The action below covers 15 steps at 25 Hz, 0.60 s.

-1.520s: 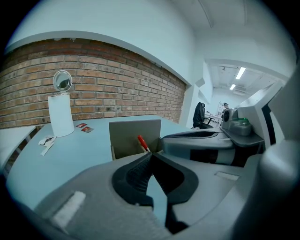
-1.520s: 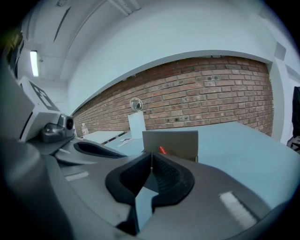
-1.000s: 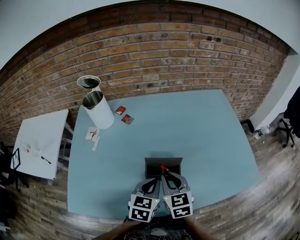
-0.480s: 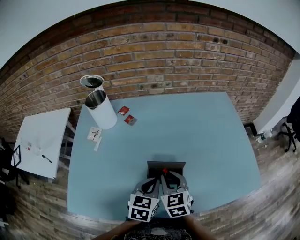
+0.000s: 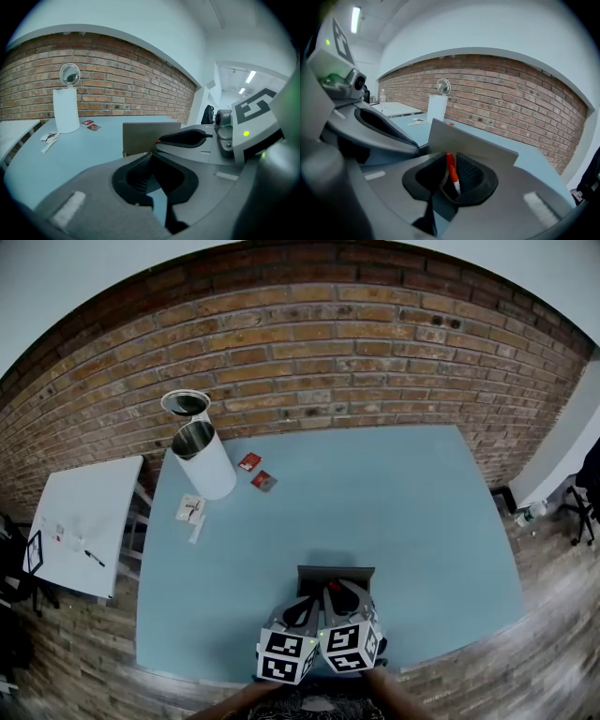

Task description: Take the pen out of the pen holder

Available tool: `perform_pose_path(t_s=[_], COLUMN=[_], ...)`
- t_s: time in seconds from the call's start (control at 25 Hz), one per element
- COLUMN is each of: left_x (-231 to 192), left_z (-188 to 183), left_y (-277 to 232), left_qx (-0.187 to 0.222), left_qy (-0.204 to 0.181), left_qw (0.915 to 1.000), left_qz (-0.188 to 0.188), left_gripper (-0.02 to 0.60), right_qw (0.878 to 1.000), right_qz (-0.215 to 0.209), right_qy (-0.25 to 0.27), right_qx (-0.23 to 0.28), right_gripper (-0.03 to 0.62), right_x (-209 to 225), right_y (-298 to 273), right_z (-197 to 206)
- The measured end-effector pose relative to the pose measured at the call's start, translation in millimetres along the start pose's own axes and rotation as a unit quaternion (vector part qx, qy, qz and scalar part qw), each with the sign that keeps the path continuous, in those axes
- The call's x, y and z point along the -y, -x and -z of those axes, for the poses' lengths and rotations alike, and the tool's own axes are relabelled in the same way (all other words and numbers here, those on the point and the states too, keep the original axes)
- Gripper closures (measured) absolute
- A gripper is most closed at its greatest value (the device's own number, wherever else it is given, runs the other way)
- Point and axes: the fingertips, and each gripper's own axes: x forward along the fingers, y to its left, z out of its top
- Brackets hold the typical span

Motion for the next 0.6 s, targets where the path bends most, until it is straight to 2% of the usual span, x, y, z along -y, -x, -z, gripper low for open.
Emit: perform_pose_path(t_s=[0.28,0.6], left_x=[-2.2,0.7], left_z=[1.8,0.0], left_y=[0.5,4.1], left_qx=[-0.001,0.001], left_qy=[0.002,0.001], left_qw=[1.0000,1.0000], left_qz=[0.001,0.009], left_gripper=[0.581,0.581], right_qw=[0.999,0.999], right_qz=[0.015,0.028], right_qy=[0.029,0.037], right_qx=[-0.003,0.012], right_gripper=[0.546,0.547], right_x=[2.9,4.7], right_y=[-0.6,6.6], right_z=[1.1,-4.4])
